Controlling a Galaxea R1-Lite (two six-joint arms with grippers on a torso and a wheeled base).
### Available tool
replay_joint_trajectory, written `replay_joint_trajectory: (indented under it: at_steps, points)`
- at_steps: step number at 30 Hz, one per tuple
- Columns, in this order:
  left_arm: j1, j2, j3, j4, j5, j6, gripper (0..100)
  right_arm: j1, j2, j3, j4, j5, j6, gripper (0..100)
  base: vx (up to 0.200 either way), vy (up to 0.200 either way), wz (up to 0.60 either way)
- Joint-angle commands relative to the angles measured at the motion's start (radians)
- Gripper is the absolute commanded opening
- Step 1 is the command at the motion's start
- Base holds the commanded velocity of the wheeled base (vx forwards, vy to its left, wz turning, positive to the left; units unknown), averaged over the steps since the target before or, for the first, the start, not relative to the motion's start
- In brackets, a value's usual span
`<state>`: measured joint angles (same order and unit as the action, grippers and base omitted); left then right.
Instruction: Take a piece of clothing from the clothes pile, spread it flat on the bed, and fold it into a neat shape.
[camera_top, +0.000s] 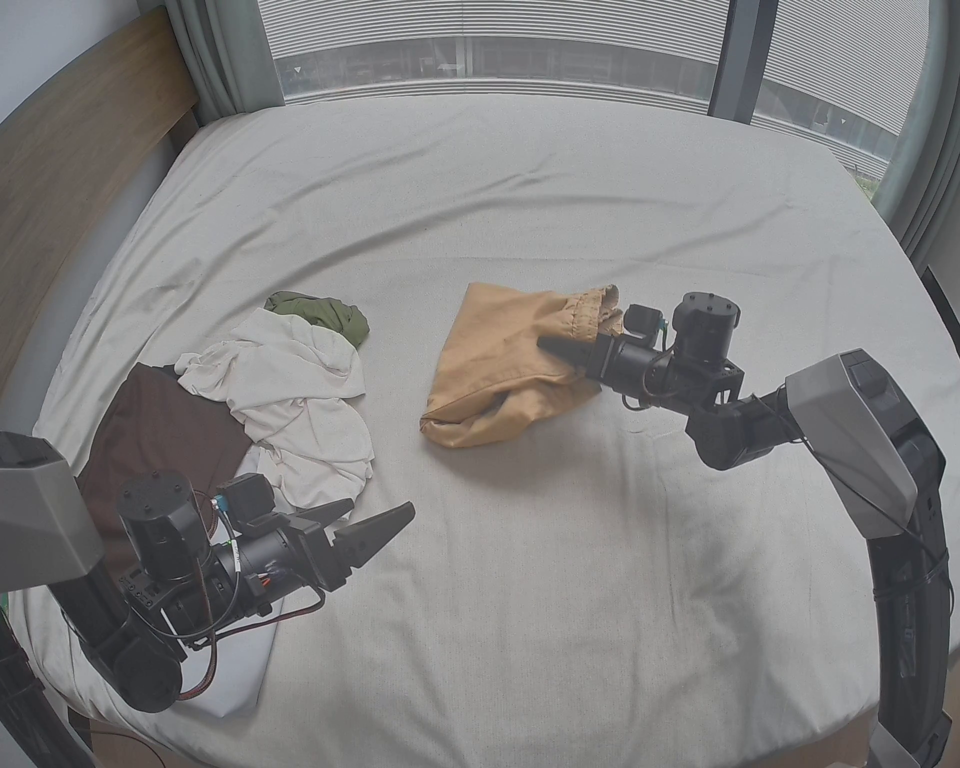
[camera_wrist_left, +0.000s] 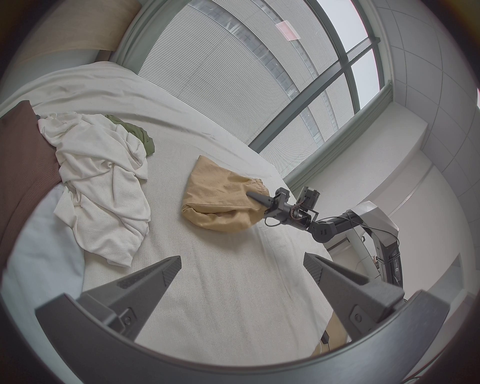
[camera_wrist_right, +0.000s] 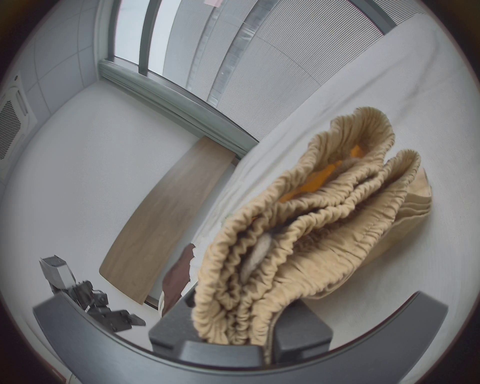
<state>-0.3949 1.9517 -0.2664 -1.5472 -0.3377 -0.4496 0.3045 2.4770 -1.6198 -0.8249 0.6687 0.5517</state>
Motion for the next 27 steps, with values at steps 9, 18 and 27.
replay_joint_trajectory:
  at_steps: [9,18,27]
  points:
    - [0.001,0.001,-0.008,-0.001,0.0,0.0,100,-0.062,-0.053,0.259,-0.134,-0.001,-0.042,0,0.0,0.0,0.0]
    - [-0.001,0.003,-0.01,-0.001,0.0,0.0,100,-0.061,-0.047,0.279,-0.163,0.0,-0.044,100,0.0,0.0,0.0]
    - [0.001,0.0,-0.01,-0.001,0.0,0.0,100,-0.057,-0.13,0.451,-0.197,-0.031,-0.081,100,0.0,0.0,0.0]
